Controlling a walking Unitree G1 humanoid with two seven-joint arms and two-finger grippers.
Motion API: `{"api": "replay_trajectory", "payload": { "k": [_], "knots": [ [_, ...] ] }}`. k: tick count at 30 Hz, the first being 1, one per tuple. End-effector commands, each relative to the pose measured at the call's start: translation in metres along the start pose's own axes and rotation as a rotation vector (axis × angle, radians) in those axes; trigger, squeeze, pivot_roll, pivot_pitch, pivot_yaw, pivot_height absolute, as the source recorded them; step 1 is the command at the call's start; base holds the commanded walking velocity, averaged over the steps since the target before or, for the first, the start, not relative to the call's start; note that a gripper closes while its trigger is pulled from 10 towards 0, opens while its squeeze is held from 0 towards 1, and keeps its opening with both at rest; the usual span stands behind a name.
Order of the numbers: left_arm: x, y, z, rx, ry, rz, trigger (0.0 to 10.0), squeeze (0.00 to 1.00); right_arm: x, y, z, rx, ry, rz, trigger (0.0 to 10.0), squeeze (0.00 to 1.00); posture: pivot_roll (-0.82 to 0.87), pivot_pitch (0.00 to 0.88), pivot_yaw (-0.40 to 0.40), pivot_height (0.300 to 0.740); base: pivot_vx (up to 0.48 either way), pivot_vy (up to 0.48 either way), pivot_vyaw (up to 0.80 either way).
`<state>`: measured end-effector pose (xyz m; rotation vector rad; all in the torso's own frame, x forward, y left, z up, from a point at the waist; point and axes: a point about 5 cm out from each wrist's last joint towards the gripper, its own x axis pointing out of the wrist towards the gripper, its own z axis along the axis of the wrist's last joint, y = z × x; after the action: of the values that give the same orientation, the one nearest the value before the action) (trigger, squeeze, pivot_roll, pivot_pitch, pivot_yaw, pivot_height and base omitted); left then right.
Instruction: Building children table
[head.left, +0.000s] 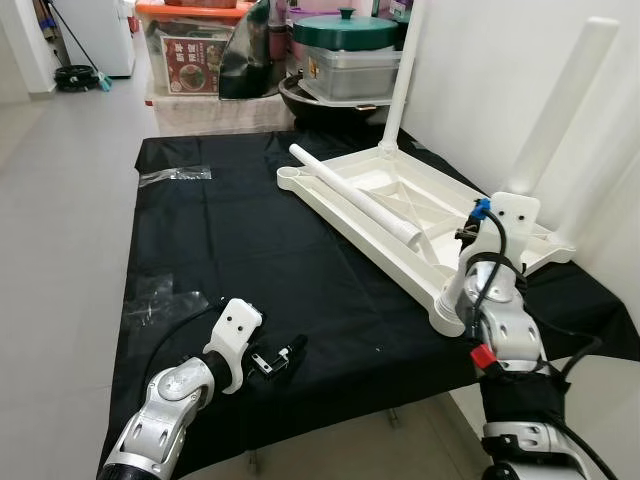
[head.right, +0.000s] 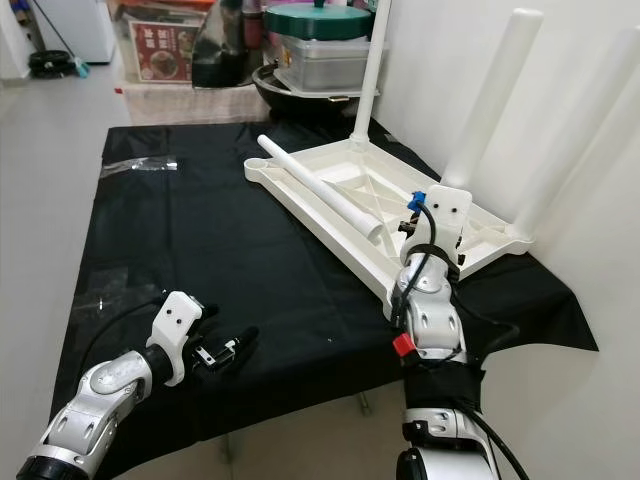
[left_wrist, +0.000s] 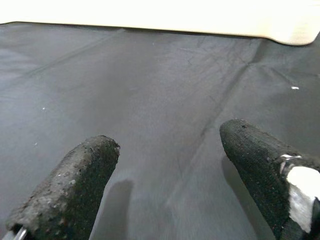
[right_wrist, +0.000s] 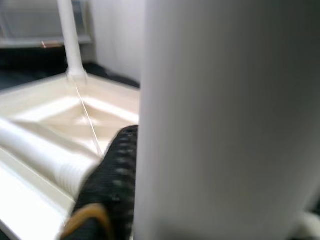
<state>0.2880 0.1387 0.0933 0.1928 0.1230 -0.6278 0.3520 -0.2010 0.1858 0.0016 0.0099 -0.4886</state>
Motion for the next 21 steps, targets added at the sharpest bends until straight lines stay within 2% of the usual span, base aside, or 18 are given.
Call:
{"api": "replay_trajectory", "payload": {
  "k": [1, 3, 4, 5, 6, 7, 8, 10, 12, 14, 15, 16, 18, 20, 21],
  "knots": [
    [0.002, -0.005, -0.001, 0.001, 0.005, -0.01, 10.0, 0.0, 0.0, -0.003, -0.009, 0.009, 0.027, -0.004, 10.0, 1.0, 0.0, 0.0, -0.114, 0.74, 0.0, 0.0, 0.0],
    [0.001, -0.005, -0.001, -0.001, 0.005, -0.01, 10.0, 0.0, 0.0, 0.0, -0.006, 0.04, 0.014, 0.029, 10.0, 1.0, 0.0, 0.0, -0.114, 0.74, 0.0, 0.0, 0.0],
    [0.001, -0.005, -0.002, -0.001, 0.006, -0.01, 10.0, 0.0, 0.003, 0.008, 0.002, 0.067, -0.019, 0.16, 10.0, 1.0, 0.0, 0.0, -0.114, 0.74, 0.0, 0.0, 0.0],
    [0.0, -0.005, -0.002, -0.001, 0.008, -0.01, 10.0, 0.0, 0.003, 0.019, 0.014, 0.14, -0.035, 0.356, 10.0, 0.0, 0.0, 0.0, -0.113, 0.74, 0.0, 0.0, 0.0],
    [0.0, -0.005, -0.002, -0.001, 0.008, -0.01, 10.0, 0.0, 0.003, 0.019, 0.014, 0.14, -0.035, 0.356, 10.0, 0.0, 0.0, 0.0, -0.113, 0.74, 0.0, 0.0, 0.0],
    [0.0, -0.004, -0.003, 0.0, 0.009, -0.01, 10.0, 0.0, 0.001, 0.025, 0.022, 0.194, -0.053, 0.491, 10.0, 0.0, 0.0, 0.0, -0.113, 0.74, 0.0, 0.0, 0.0],
    [0.0, -0.004, -0.003, 0.0, 0.009, -0.01, 10.0, 0.0, 0.001, 0.025, 0.022, 0.194, -0.053, 0.491, 10.0, 0.0, 0.0, 0.0, -0.113, 0.74, 0.0, 0.0, 0.0],
    [-0.001, -0.003, -0.003, 0.001, 0.01, -0.008, 10.0, 0.0, -0.024, 0.033, 0.058, 0.256, -0.182, 0.903, 10.0, 0.0, -0.01, 0.0, -0.106, 0.74, 0.0, 0.0, 0.0],
    [0.0, -0.003, -0.002, 0.002, 0.01, -0.01, 10.0, 0.0, -0.054, 0.032, 0.072, 0.199, -0.242, 1.233, 10.0, 0.0, -0.01, 0.0, -0.104, 0.74, 0.0, 0.0, 0.0],
    [0.0, -0.003, -0.002, 0.002, 0.01, -0.01, 10.0, 0.0, -0.054, 0.032, 0.072, 0.199, -0.242, 1.233, 10.0, 0.0, -0.01, 0.0, -0.104, 0.74, 0.0, 0.0, 0.0],
    [0.0, -0.003, -0.002, 0.002, 0.01, -0.012, 10.0, 0.0, -0.06, 0.03, 0.072, 0.172, -0.238, 1.306, 10.0, 0.0, -0.01, 0.0, -0.104, 0.74, 0.0, 0.0, 0.0],
    [0.001, -0.003, -0.002, 0.004, 0.009, -0.014, 10.0, 0.0, -0.06, 0.031, 0.066, 0.097, -0.229, 1.335, 10.0, 0.0, -0.01, 0.0, -0.106, 0.74, 0.0, 0.0, 0.0],
    [0.001, -0.003, -0.002, 0.004, 0.009, -0.014, 10.0, 0.0, -0.06, 0.031, 0.066, 0.097, -0.229, 1.335, 10.0, 0.0, -0.01, 0.0, -0.106, 0.74, 0.0, 0.0, 0.0],
    [0.002, -0.003, 0.0, 0.006, 0.006, -0.013, 10.0, 0.0, -0.053, 0.038, 0.053, -0.019, -0.211, 1.319, 10.0, 0.0, 0.0, 0.0, -0.112, 0.74, 0.0, 0.0, 0.0],
    [0.002, -0.003, 0.0, 0.006, 0.006, -0.013, 10.0, 0.0, -0.053, 0.038, 0.053, -0.019, -0.211, 1.319, 10.0, 0.0, 0.0, 0.0, -0.112, 0.74, 0.0, 0.0, 0.0]
  ]
}}
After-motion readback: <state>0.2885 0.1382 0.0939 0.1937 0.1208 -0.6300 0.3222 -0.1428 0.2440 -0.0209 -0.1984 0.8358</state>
